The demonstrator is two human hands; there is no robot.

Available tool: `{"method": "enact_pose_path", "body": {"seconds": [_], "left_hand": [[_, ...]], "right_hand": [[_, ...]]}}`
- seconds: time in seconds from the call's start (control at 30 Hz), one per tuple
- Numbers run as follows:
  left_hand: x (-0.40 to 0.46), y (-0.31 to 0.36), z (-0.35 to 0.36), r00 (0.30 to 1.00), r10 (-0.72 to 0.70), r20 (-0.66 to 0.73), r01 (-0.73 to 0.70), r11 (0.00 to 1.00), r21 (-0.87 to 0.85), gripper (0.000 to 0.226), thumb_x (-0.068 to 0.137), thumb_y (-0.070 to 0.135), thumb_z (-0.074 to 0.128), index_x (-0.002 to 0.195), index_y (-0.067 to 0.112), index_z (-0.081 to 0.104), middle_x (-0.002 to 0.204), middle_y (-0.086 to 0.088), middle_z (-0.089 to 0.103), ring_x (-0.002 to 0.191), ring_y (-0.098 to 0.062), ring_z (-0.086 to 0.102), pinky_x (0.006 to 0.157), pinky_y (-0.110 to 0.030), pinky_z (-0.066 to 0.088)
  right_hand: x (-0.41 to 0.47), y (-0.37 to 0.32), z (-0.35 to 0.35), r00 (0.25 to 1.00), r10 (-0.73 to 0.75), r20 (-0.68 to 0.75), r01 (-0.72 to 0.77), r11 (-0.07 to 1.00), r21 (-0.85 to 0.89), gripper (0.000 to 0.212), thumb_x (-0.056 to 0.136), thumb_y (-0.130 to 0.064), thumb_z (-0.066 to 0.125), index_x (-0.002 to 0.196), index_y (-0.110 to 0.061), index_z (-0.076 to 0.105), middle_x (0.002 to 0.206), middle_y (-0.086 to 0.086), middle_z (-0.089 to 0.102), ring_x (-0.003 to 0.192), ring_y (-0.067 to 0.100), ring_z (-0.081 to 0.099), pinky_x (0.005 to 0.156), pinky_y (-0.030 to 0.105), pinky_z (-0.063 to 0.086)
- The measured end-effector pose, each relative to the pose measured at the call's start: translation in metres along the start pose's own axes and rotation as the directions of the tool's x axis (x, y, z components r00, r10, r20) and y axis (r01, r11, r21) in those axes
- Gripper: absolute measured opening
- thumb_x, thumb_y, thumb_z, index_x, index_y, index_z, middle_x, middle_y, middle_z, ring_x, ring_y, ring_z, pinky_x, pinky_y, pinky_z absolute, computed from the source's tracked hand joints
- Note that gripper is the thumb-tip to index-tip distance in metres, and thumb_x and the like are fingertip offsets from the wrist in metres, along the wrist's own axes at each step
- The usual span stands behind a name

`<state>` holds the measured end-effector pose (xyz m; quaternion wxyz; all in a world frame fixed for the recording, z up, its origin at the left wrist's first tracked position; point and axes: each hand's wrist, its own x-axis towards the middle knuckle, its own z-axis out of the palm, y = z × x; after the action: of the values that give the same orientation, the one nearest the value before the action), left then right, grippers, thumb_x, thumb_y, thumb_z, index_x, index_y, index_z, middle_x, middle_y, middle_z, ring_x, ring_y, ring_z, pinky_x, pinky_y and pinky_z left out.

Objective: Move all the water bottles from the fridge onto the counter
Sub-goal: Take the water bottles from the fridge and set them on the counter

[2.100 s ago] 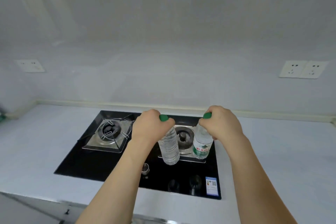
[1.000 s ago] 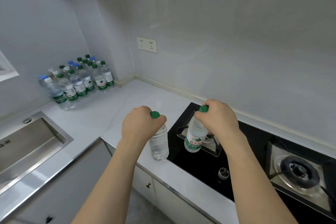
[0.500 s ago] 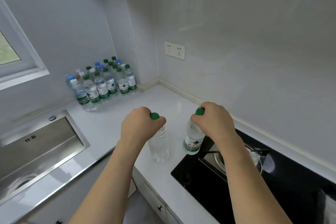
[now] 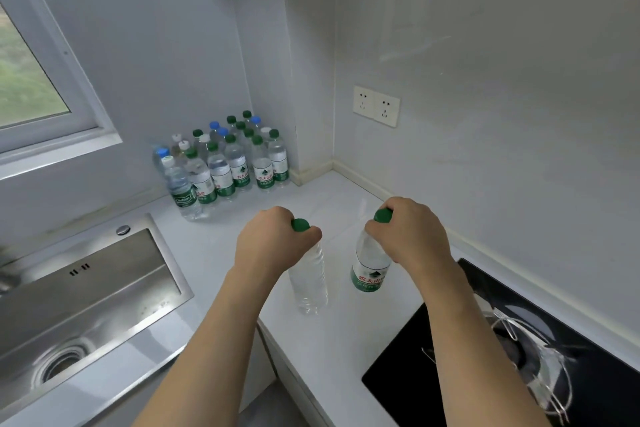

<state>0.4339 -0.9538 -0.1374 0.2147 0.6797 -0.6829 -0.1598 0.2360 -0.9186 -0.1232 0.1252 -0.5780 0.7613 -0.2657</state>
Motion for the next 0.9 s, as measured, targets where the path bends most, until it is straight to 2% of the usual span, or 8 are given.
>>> {"method": "enact_pose_path", "body": {"seconds": [0.37, 0.53, 0.9], "left_hand": [[0.059, -0.09, -0.046, 0.996, 0.088, 0.025, -0.09, 0.994, 0.069, 0.036, 0.07, 0.039, 0.06, 0.06, 0.014, 0.035, 0.054, -0.001, 0.034, 0.05, -0.02, 0.034, 0.049, -0.025, 0.027], [0.074, -0.131, -0.063, 0.996, 0.075, 0.044, -0.078, 0.995, 0.056, 0.034, 0.069, 0.042, 0.059, 0.061, 0.014, 0.041, 0.054, -0.002, 0.041, 0.048, -0.019, 0.039, 0.049, -0.025, 0.031], [0.089, -0.184, -0.089, 0.997, 0.068, 0.033, -0.07, 0.996, 0.05, 0.037, 0.071, 0.042, 0.061, 0.058, 0.014, 0.04, 0.052, -0.001, 0.038, 0.049, -0.02, 0.036, 0.048, -0.023, 0.03]], "right_hand": [[0.022, -0.091, 0.069, 0.999, 0.053, 0.013, -0.053, 0.998, 0.017, 0.013, 0.078, -0.031, 0.06, 0.083, -0.02, 0.059, 0.077, -0.003, 0.062, 0.066, 0.024, 0.062, 0.056, 0.026, 0.042], [0.02, -0.127, 0.094, 0.998, 0.062, 0.013, -0.062, 0.998, 0.003, 0.012, 0.078, -0.031, 0.059, 0.085, -0.02, 0.06, 0.079, -0.004, 0.063, 0.068, 0.024, 0.063, 0.058, 0.027, 0.045], [0.02, -0.174, 0.13, 0.998, 0.056, 0.023, -0.056, 0.998, -0.019, 0.014, 0.077, -0.031, 0.059, 0.085, -0.02, 0.061, 0.078, -0.003, 0.063, 0.066, 0.024, 0.063, 0.063, 0.032, 0.052]]}}
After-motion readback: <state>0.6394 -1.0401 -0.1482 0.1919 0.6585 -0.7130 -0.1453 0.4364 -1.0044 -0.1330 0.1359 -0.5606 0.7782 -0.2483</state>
